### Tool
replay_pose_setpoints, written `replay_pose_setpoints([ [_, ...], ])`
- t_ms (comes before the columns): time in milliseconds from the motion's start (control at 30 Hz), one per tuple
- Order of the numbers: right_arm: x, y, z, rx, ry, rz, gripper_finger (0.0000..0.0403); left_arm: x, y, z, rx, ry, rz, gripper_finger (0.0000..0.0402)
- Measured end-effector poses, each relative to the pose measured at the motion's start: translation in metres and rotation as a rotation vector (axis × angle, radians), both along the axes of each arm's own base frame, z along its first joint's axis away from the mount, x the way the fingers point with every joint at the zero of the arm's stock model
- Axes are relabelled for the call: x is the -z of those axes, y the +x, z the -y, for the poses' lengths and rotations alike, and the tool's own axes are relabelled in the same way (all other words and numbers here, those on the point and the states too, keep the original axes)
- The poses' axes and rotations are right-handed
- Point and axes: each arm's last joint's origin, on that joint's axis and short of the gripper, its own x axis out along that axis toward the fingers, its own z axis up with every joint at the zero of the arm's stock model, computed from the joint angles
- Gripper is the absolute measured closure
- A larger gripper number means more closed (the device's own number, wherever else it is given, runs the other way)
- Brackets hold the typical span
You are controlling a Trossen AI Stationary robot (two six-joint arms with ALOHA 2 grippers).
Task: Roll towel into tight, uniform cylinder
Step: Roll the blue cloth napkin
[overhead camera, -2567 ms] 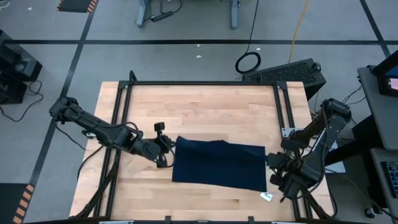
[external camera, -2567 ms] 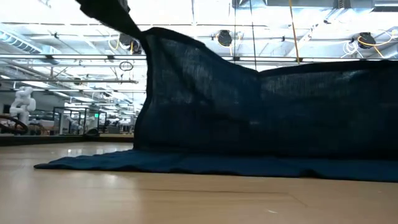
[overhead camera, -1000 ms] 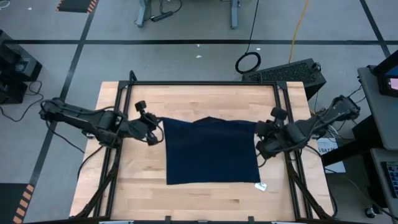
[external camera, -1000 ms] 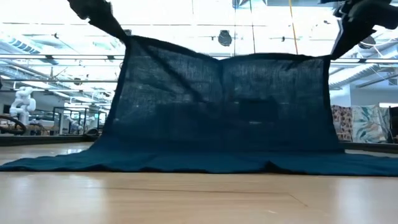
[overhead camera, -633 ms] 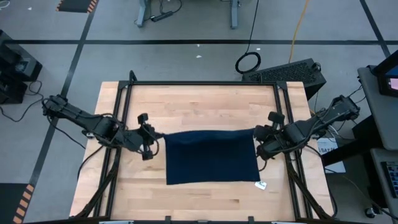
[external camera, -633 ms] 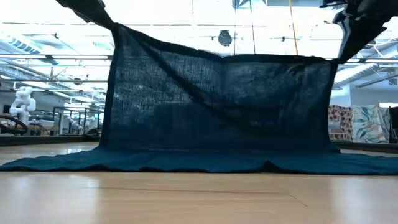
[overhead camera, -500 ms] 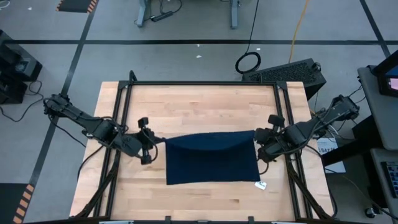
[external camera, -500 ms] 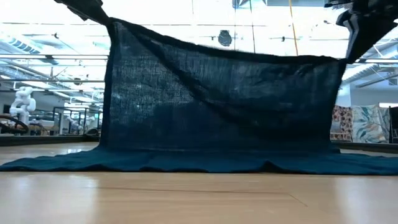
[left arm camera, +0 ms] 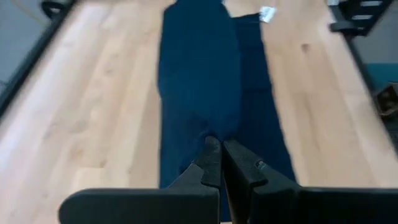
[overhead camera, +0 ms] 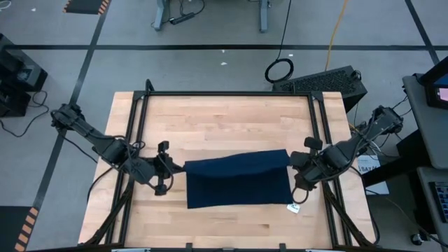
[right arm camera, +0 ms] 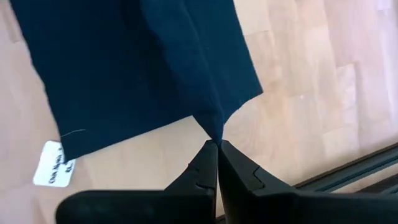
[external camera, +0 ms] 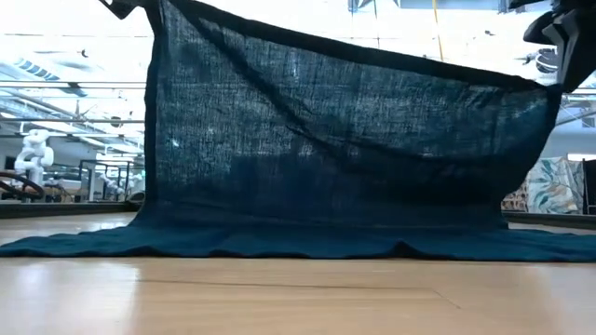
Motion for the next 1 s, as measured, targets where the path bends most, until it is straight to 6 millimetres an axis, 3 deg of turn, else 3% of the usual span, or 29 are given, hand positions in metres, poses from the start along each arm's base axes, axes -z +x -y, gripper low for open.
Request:
replay_pose_setpoints([
  [567, 0.000, -0.005, -0.027, 0.013, 0.168, 0.060, 0.0403, 0.036, 0.023, 0.032, 0.070, -0.007, -0.153, 0.0397],
  [1000, 0.019, 0.005, -0.054, -0.012, 0.214, -0.015, 0.0403, 0.040, 0.025, 0.038, 0.068, -0.024, -0.157, 0.0397],
])
